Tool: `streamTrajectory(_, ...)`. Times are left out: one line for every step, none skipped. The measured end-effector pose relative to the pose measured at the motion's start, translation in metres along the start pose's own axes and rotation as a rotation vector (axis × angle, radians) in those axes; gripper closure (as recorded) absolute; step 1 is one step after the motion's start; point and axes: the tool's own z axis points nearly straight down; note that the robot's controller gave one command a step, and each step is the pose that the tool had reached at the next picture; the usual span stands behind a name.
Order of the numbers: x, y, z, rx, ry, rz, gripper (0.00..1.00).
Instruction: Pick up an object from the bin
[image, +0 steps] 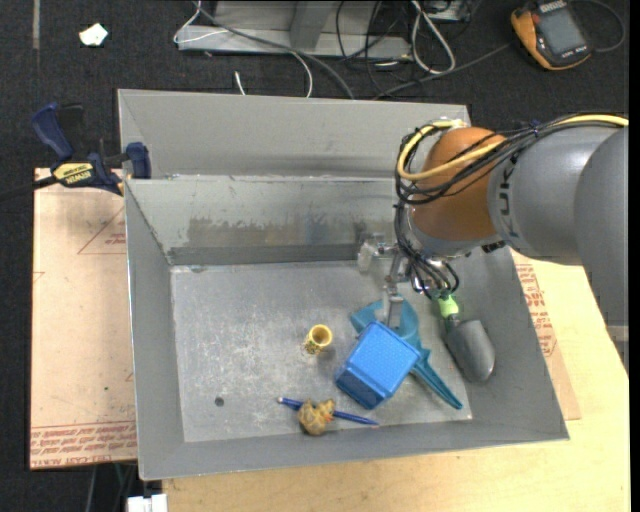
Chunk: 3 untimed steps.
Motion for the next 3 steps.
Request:
streamTrajectory(0.001, -0.001, 0.001, 0.0, 0.0, -0.009, 0.0)
streamTrajectory(0.018, -0.008, -0.001, -0.001, -0.007, -0.066, 0.0)
streamTrajectory(0.029, -0.015, -0.001, -0.002, -0.012, -0.051, 0.0)
